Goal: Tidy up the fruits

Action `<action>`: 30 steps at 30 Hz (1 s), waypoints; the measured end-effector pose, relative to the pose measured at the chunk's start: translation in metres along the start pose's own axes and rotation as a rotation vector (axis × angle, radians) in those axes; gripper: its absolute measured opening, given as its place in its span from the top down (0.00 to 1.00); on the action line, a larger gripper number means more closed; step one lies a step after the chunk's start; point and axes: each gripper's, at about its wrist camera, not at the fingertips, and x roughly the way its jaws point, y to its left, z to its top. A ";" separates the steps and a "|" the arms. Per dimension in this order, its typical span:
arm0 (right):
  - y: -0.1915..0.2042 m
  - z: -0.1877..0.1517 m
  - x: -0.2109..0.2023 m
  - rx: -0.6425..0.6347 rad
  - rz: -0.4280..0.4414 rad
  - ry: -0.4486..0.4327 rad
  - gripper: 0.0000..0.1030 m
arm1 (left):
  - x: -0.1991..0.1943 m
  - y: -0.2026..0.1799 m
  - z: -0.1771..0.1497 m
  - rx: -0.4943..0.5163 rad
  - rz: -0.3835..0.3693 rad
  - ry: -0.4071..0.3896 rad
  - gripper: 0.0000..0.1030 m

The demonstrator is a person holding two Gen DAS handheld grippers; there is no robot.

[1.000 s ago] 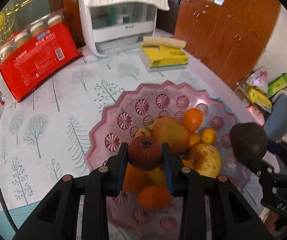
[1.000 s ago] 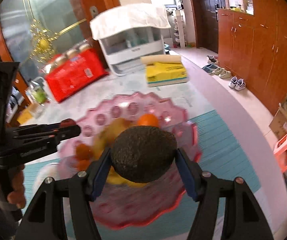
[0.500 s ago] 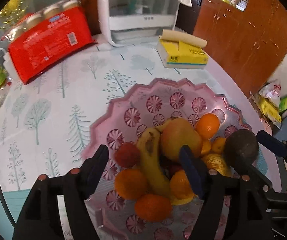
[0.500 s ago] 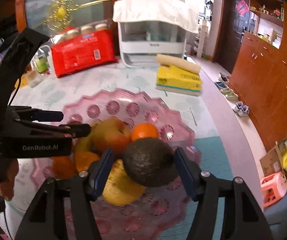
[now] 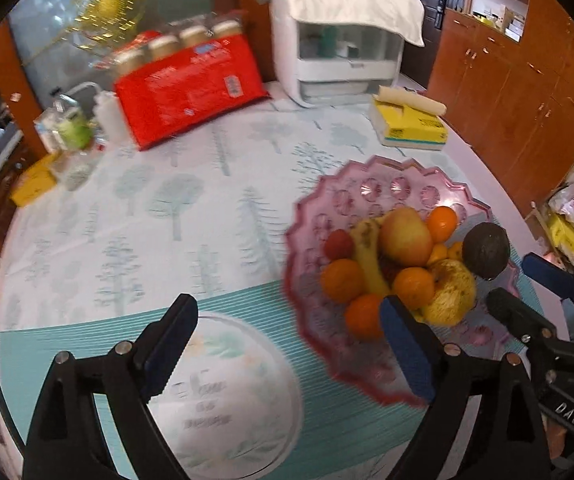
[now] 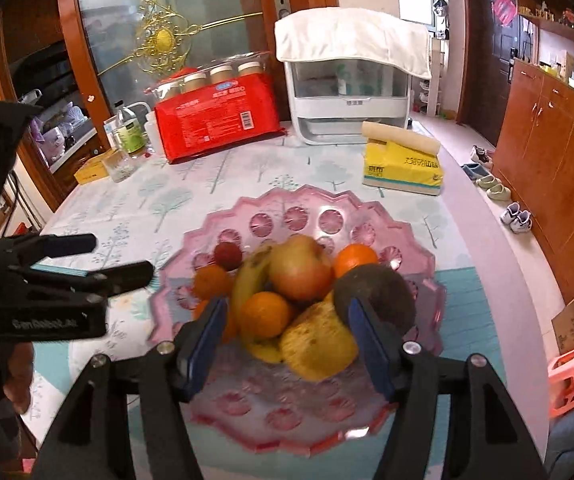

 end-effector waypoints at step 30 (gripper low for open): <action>0.090 -0.010 -0.128 0.198 -0.111 -0.008 0.38 | -0.152 0.066 -0.077 -0.112 0.018 -0.137 0.05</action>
